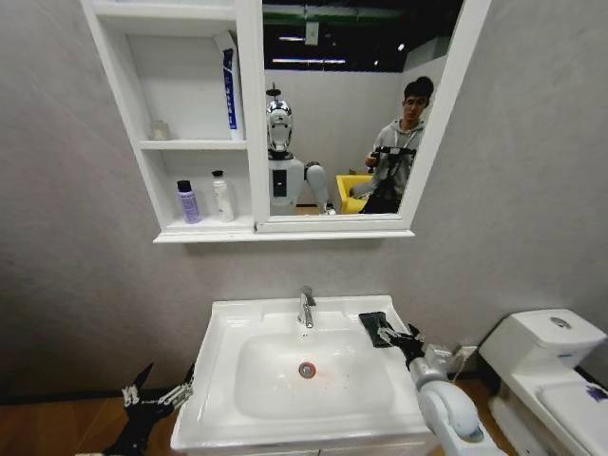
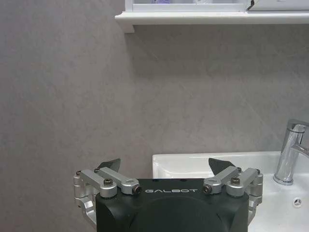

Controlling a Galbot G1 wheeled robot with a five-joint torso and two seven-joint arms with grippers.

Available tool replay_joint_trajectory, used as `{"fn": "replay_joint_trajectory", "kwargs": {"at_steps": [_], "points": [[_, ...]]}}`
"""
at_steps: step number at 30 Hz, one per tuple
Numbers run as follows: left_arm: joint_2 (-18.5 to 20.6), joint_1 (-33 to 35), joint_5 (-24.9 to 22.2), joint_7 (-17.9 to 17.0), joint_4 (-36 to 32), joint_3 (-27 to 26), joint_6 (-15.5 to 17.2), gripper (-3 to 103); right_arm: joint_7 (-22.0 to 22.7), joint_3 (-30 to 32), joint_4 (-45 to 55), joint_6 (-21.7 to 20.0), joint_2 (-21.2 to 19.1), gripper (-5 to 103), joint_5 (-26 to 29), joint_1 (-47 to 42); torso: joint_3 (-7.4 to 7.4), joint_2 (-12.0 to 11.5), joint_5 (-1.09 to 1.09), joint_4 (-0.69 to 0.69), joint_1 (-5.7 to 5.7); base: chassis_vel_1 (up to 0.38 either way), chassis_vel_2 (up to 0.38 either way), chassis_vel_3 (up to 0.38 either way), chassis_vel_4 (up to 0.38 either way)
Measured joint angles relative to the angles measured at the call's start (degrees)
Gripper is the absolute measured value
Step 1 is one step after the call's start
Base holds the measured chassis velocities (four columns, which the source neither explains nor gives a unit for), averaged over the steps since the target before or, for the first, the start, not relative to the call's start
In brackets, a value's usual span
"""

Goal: Move facial cleanser and shampoo from washbasin to cabinet, then wipe washbasin with towel.

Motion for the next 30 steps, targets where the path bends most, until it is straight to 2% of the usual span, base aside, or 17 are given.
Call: {"fn": "replay_joint_trajectory", "kwargs": {"at_steps": [11,13,18,24,30], "points": [[0.0,-0.02,0.0,0.0,0.0,0.01,0.0,100,-2.89,-2.38,-10.78,-1.02,-2.94,100,1.19,6.25,0.02,-0.01,0.01,-0.03,0.07,0.011,-0.006,-0.007,0.007],[0.0,-0.02,0.0,0.0,0.0,0.01,0.0,100,-4.37,-3.36,-14.03,0.56,-3.11,100,1.59,7.54,0.02,-0.01,0.02,-0.01,0.07,0.0,0.0,0.0,0.0],[0.0,-0.02,0.0,0.0,0.0,0.01,0.0,100,-5.01,-4.45,-16.72,1.11,-2.99,100,1.42,9.18,0.01,-0.01,0.0,-0.03,0.06,0.0,0.0,0.0,0.0],[0.0,-0.02,0.0,0.01,0.0,0.01,0.0,100,-7.12,-6.26,-21.76,3.77,-2.34,100,0.14,11.44,0.02,-0.02,0.0,-0.01,0.06,0.0,0.0,0.0,0.0],[0.0,-0.02,-0.01,0.0,0.0,0.01,0.0,100,-8.15,-6.86,-23.35,4.79,-2.26,102,-1.14,12.16,0.02,-0.01,0.0,-0.02,0.06,0.0,0.0,0.0,0.0]]}}
